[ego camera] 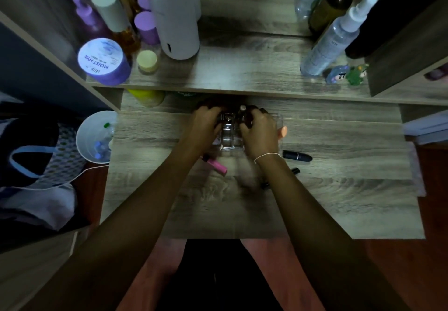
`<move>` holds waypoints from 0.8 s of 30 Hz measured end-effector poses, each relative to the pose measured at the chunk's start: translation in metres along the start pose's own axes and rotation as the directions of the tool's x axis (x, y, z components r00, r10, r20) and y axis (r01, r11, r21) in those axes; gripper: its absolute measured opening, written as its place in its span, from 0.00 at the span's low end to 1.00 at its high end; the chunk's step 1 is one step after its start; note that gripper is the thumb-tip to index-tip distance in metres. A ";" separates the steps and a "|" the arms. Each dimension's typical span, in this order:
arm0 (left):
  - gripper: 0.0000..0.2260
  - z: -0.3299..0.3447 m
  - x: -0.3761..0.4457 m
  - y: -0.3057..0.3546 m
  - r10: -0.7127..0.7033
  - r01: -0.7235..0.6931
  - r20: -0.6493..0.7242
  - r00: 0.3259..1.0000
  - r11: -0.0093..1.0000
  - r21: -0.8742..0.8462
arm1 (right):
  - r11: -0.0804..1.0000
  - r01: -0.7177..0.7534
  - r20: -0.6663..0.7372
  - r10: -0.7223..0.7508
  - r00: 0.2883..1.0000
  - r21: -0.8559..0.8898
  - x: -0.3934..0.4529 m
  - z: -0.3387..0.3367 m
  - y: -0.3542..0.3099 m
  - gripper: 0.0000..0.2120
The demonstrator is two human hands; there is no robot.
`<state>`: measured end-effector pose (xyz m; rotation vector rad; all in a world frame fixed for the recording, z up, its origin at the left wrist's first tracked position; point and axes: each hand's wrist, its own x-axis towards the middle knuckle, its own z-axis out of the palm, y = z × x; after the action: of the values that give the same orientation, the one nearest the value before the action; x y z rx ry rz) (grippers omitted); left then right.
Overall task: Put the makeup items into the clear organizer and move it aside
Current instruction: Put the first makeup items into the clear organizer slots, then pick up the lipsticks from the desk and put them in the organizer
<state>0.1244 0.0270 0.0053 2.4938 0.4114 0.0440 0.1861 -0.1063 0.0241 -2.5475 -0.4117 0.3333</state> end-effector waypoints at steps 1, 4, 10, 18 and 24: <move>0.18 -0.002 -0.002 0.001 -0.003 0.003 -0.026 1.000 1.000 -0.001 | 1.000 -0.006 -0.007 0.006 1.000 0.007 -0.002 0.000 0.001 0.11; 0.18 -0.009 -0.016 0.007 0.016 -0.020 -0.137 0.990 0.999 -0.027 | 0.995 0.043 -0.054 -0.039 0.998 0.087 -0.015 -0.002 0.007 0.12; 0.14 0.004 -0.087 0.014 0.140 -0.140 -0.026 0.990 0.990 -0.003 | 0.981 0.071 -0.095 -0.054 0.994 0.181 -0.083 -0.003 0.042 0.14; 0.10 0.036 -0.124 0.007 0.129 -0.127 -0.009 0.992 0.987 0.098 | 0.987 -0.086 -0.023 0.090 0.996 0.135 -0.146 0.000 0.097 0.17; 0.15 0.038 -0.118 -0.010 0.108 -0.118 0.049 0.993 0.955 0.273 | 0.999 0.004 -0.101 -0.008 0.995 -0.041 -0.142 -0.009 0.121 0.23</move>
<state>0.0136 -0.0225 -0.0241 2.7871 0.2749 -0.0106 0.0844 -0.2583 -0.0125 -2.5890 -0.3912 0.1943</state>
